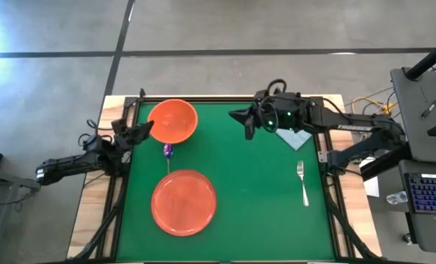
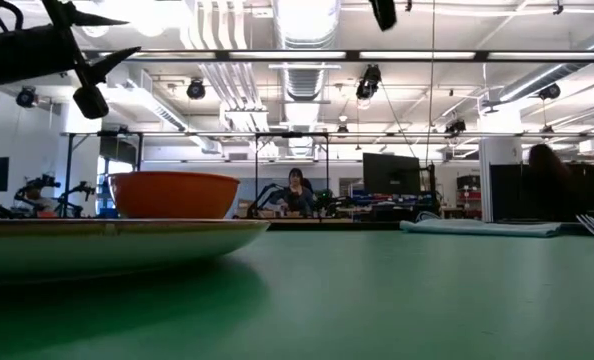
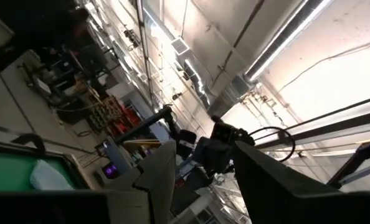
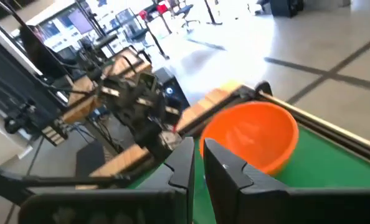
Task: Set table place
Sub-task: Move the orange plate to the center of the table
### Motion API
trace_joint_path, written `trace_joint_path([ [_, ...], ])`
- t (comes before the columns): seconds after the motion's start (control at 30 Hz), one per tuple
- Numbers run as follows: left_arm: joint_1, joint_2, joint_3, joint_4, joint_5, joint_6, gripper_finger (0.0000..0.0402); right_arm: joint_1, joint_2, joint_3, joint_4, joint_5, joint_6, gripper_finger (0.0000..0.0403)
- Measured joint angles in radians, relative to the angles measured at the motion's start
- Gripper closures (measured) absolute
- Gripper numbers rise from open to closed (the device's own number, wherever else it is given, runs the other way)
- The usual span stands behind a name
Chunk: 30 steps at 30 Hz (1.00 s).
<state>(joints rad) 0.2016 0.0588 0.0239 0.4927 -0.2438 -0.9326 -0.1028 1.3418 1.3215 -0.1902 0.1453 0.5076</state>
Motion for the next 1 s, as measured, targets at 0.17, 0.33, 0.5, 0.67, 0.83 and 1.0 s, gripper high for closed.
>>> trace_joint_path([
  [0.17,0.000,0.014,0.024,0.012,0.120,0.016,0.0256,-0.005,0.063,0.130,-0.042,-0.044,-0.033,0.0374],
  [0.33,0.000,0.089,0.142,-0.207,0.236,0.091,0.0268,-0.008,0.102,0.245,-0.229,-0.066,-0.088,0.0374],
  [0.5,-0.001,0.224,0.355,-0.671,0.315,0.246,0.0309,-0.009,0.138,0.276,-0.442,-0.068,-0.053,0.0374],
  [0.67,-0.001,0.336,0.510,-1.013,0.390,0.331,0.0357,-0.020,0.154,0.278,-0.554,-0.070,0.013,0.0374],
  [0.83,-0.037,0.382,0.551,-1.171,0.520,0.286,0.0397,-0.022,0.166,0.278,-0.648,-0.070,0.042,0.0374],
  [1.0,-0.162,0.404,0.545,-1.312,0.503,0.259,0.0401,-0.018,0.175,0.266,-0.763,-0.066,0.076,0.0374],
])
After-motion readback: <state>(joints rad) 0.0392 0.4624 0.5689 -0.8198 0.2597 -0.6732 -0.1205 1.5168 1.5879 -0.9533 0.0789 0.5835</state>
